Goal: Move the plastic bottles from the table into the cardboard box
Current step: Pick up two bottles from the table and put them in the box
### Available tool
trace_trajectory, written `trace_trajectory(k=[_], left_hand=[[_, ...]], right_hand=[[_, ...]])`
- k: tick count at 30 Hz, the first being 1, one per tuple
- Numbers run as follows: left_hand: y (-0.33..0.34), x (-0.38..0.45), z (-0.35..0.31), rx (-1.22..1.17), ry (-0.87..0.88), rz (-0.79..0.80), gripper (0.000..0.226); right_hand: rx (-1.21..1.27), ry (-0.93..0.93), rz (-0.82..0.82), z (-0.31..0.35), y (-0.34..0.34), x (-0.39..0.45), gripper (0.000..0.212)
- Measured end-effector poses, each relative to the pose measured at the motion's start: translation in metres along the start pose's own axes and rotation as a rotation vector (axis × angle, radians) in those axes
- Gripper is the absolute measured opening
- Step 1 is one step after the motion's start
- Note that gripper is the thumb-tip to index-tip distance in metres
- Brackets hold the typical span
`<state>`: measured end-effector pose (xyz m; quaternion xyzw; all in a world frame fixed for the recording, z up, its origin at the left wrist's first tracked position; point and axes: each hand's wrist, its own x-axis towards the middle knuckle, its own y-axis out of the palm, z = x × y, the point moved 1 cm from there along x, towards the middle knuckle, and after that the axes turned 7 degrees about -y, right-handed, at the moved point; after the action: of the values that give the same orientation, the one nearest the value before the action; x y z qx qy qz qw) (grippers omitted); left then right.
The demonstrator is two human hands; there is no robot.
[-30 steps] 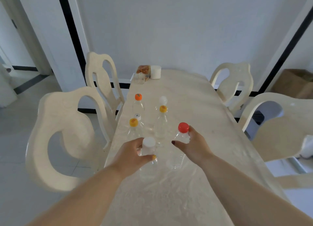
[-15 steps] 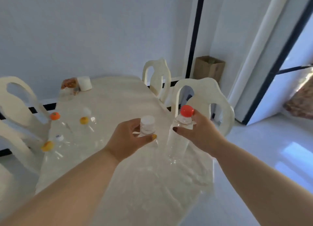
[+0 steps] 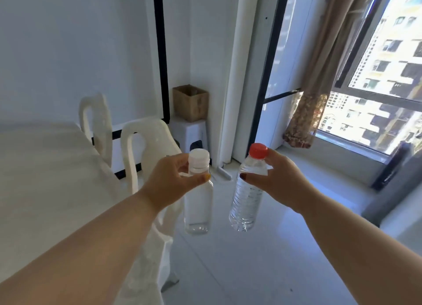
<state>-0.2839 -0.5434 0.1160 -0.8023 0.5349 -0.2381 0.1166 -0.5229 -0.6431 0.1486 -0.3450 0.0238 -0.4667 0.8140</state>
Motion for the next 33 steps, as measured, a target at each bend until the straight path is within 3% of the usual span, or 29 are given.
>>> trace_trajectory(k=[6,14,20,23,28,33], left_hand=[[0.087,0.076,-0.03,-0.026,0.058,0.012,0.027],[0.132,0.194,-0.02,-0.001,0.06,0.032,0.031],[0.148,0.319,0.016,0.007,0.059,0.053,0.049],[0.149,0.38,0.032,-0.007,0.037,0.056,0.047],[0.143,0.475,0.055,0.029,0.021,0.031,0.055],[0.137,0.573,0.084,0.073,-0.015,-0.02,0.054]], right_hand=[[-0.025,0.033,-0.046,-0.07,-0.075,0.04,0.05],[-0.03,0.032,-0.067,-0.14,-0.111,0.134,0.05],[-0.055,0.015,-0.033,-0.193,-0.119,0.251,0.047],[-0.045,0.021,-0.022,-0.214,-0.12,0.312,0.037],[-0.037,-0.004,0.003,-0.242,-0.117,0.42,0.041],[-0.033,-0.051,0.047,-0.277,-0.106,0.538,0.032]])
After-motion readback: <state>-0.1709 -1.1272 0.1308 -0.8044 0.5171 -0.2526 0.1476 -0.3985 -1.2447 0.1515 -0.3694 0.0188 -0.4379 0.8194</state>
